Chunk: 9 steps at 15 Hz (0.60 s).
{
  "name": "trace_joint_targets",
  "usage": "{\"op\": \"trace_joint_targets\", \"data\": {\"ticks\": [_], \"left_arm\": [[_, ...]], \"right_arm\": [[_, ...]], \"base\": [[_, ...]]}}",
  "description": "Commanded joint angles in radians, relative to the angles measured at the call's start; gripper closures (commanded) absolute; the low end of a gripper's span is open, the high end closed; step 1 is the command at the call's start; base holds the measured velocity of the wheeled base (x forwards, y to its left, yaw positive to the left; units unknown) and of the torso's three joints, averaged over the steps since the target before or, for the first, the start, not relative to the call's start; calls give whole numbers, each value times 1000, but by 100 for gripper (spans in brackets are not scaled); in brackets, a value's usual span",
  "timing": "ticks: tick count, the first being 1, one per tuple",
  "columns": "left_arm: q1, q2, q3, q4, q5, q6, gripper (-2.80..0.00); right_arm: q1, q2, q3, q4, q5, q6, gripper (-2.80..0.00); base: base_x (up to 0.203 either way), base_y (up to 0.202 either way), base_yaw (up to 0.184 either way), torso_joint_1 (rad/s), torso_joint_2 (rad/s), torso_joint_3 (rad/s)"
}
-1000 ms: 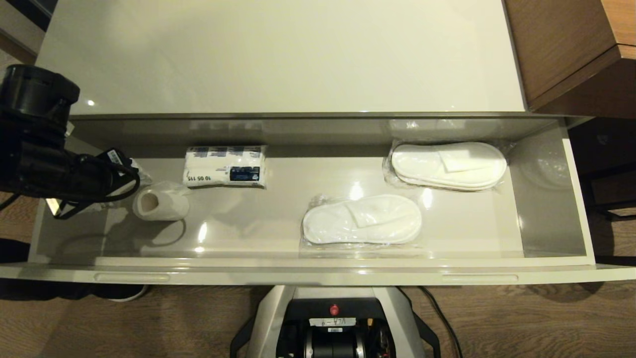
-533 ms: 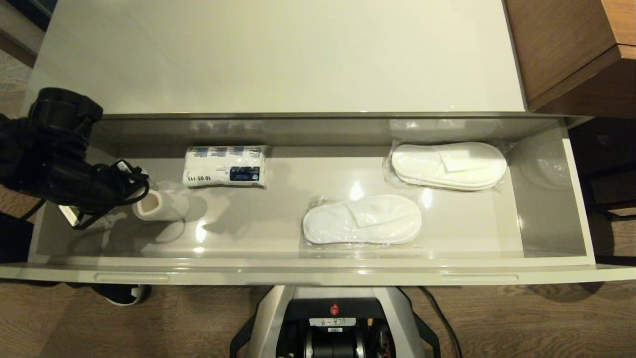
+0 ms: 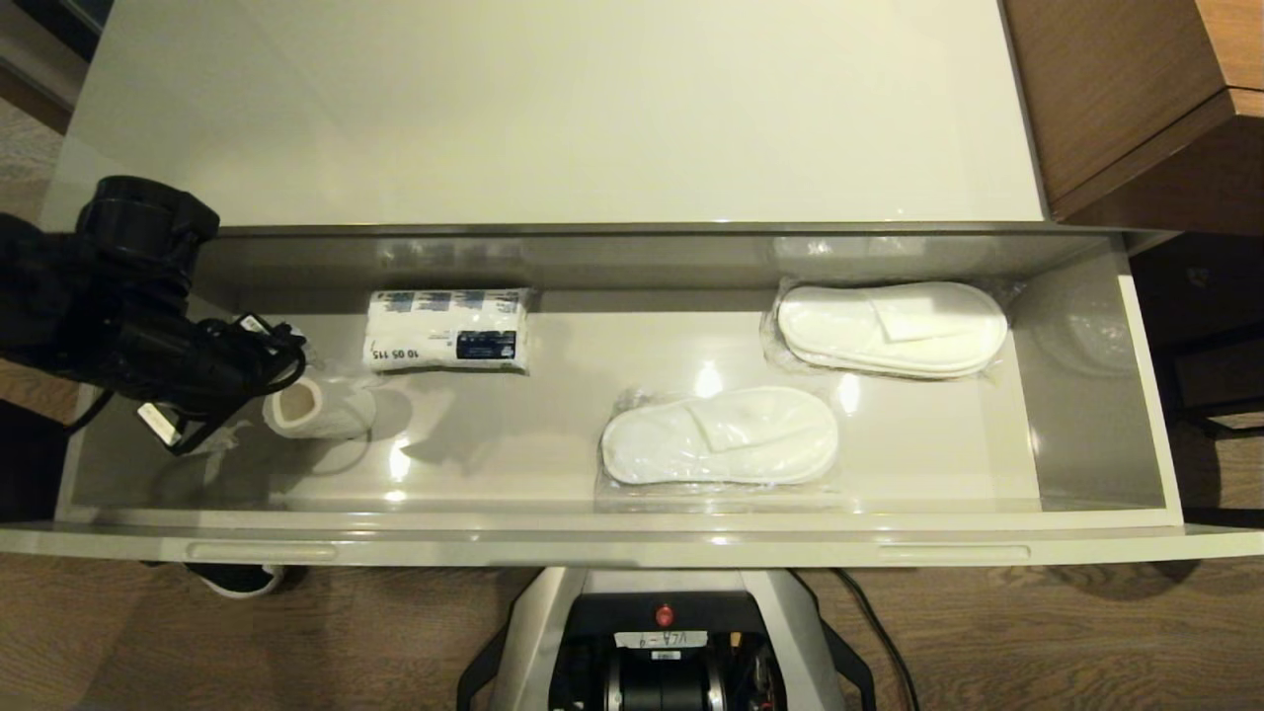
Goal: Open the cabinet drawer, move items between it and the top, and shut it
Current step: Take out the roll paper from the drawer
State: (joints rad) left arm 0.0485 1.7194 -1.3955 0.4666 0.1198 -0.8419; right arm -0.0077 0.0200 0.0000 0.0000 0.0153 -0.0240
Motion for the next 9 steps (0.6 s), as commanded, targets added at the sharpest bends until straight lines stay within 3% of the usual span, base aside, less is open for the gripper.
{"op": "trace_joint_targets", "data": {"ticks": [1, 9], "left_arm": [[4, 17, -7, 3, 1, -17, -280], [28, 31, -13, 3, -14, -48, -280]], "right_arm": [[0, 1, 0, 0, 1, -1, 0], [0, 1, 0, 0, 0, -1, 0]], "base": [[0, 0, 0, 0, 0, 0], [0, 0, 0, 0, 0, 0]]}}
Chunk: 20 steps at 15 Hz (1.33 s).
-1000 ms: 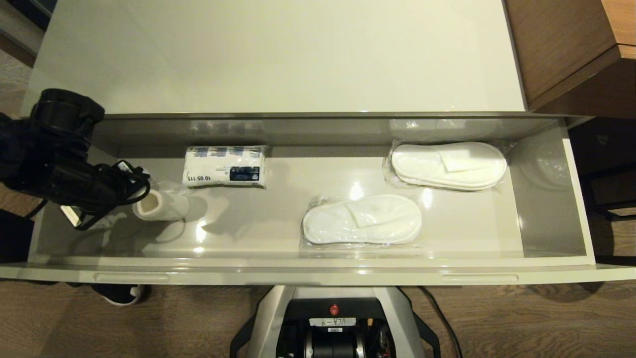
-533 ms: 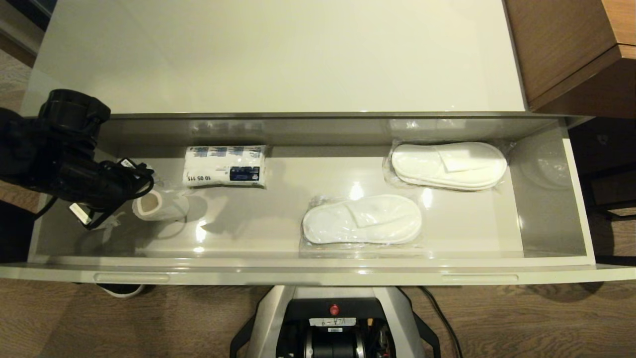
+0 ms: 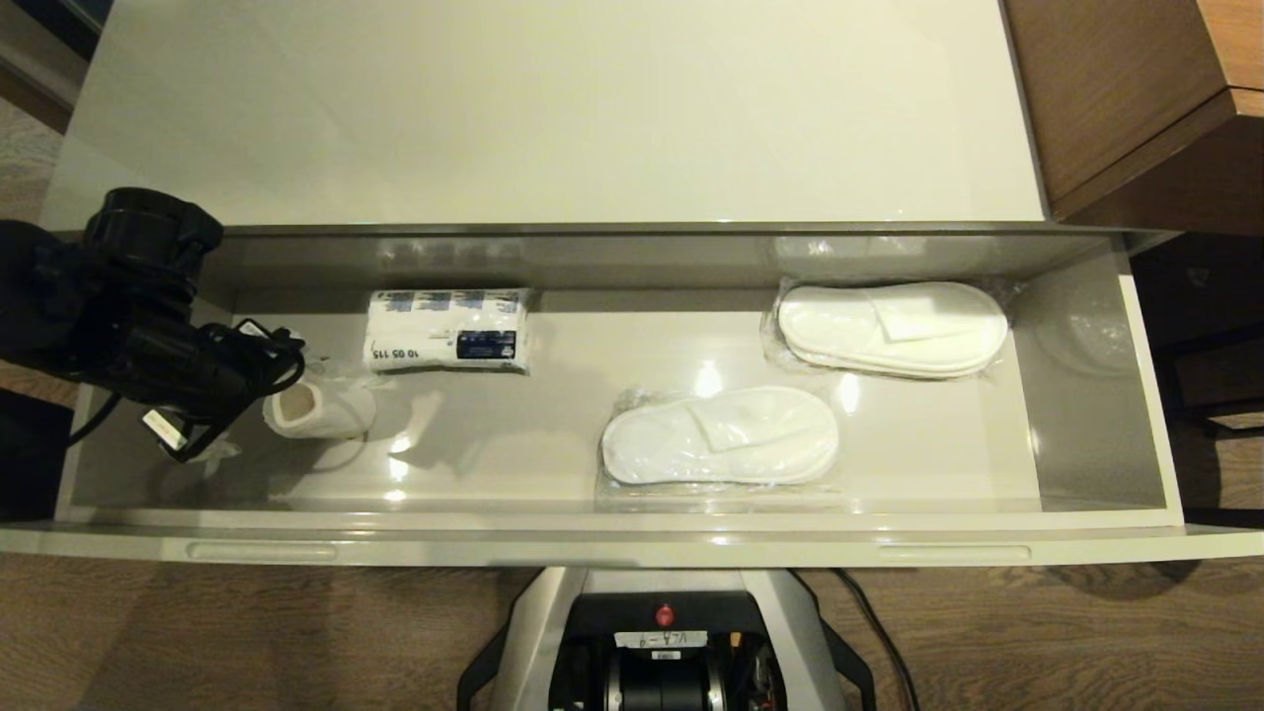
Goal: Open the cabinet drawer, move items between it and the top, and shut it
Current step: Take out the roll paper from the drawer
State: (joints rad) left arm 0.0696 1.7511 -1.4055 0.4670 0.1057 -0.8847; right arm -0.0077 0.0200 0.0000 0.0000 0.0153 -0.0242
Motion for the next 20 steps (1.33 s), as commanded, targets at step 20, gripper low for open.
{"op": "trace_joint_targets", "data": {"ticks": [20], "left_arm": [[36, 70, -53, -137, -115, 0, -280]], "right_arm": [[0, 1, 0, 0, 0, 0, 0]], "base": [[0, 0, 0, 0, 0, 0]]}}
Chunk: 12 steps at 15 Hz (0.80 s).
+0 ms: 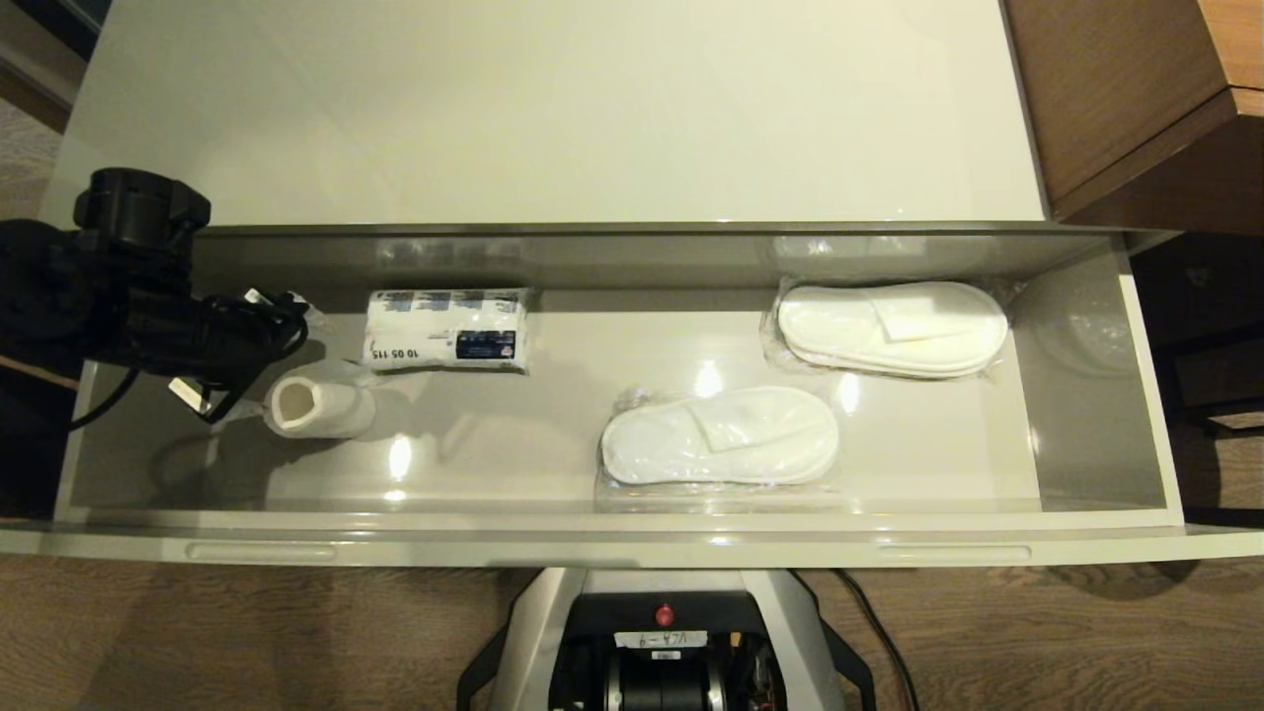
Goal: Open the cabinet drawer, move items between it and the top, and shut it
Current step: Take out the roll paper from the drawer
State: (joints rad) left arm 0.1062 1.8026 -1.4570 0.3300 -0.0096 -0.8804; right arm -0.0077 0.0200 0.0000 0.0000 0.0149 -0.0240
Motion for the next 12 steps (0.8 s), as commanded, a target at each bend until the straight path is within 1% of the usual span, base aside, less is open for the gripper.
{"op": "trace_joint_targets", "data": {"ticks": [1, 5, 10, 12], "left_arm": [[-1, 19, -1, -3, 0, -5, -280], [0, 42, 1, -47, -3, 7, -280], [4, 83, -2, -56, -3, 6, -280], [21, 88, -5, -94, -6, 7, -280]], "right_arm": [[0, 1, 0, 0, 0, -1, 0], [0, 1, 0, 0, 0, -1, 0], [0, 1, 0, 0, 0, 1, 0], [0, 1, 0, 0, 0, -1, 0]], "base": [[0, 0, 0, 0, 0, 0], [0, 0, 0, 0, 0, 0], [0, 0, 0, 0, 0, 0], [0, 0, 0, 0, 0, 0]]}}
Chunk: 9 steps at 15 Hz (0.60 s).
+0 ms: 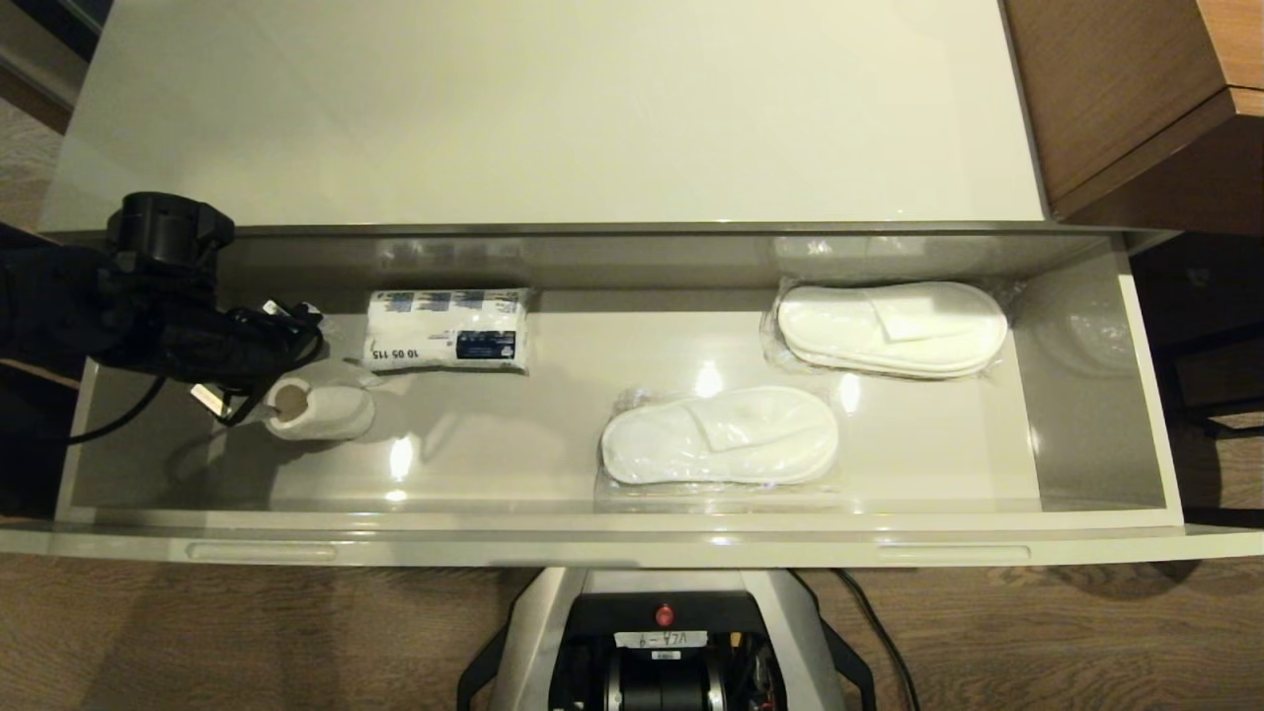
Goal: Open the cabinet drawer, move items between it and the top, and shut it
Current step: Take out the roll paper from the drawer
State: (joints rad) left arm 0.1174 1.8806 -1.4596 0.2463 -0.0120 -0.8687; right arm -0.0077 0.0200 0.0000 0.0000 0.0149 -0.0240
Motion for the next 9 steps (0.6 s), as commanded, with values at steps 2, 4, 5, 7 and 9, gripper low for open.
{"op": "trace_joint_targets", "data": {"ticks": [2, 4, 5, 7, 9], "left_arm": [[18, 19, -13, -15, -5, -4, -280], [24, 28, -8, -15, -5, -4, -280], [27, 23, -5, -15, -5, -6, -280], [27, -5, 22, -15, -5, -6, -280], [27, -12, 25, -15, -5, -6, -280]], "right_arm": [[0, 1, 0, 0, 0, -1, 0], [0, 1, 0, 0, 0, 1, 0], [0, 1, 0, 0, 0, -1, 0], [0, 1, 0, 0, 0, -1, 0], [0, 1, 0, 0, 0, -1, 0]], "base": [[0, 0, 0, 0, 0, 0], [0, 0, 0, 0, 0, 0], [0, 0, 0, 0, 0, 0], [0, 0, 0, 0, 0, 0], [0, 0, 0, 0, 0, 0]]}}
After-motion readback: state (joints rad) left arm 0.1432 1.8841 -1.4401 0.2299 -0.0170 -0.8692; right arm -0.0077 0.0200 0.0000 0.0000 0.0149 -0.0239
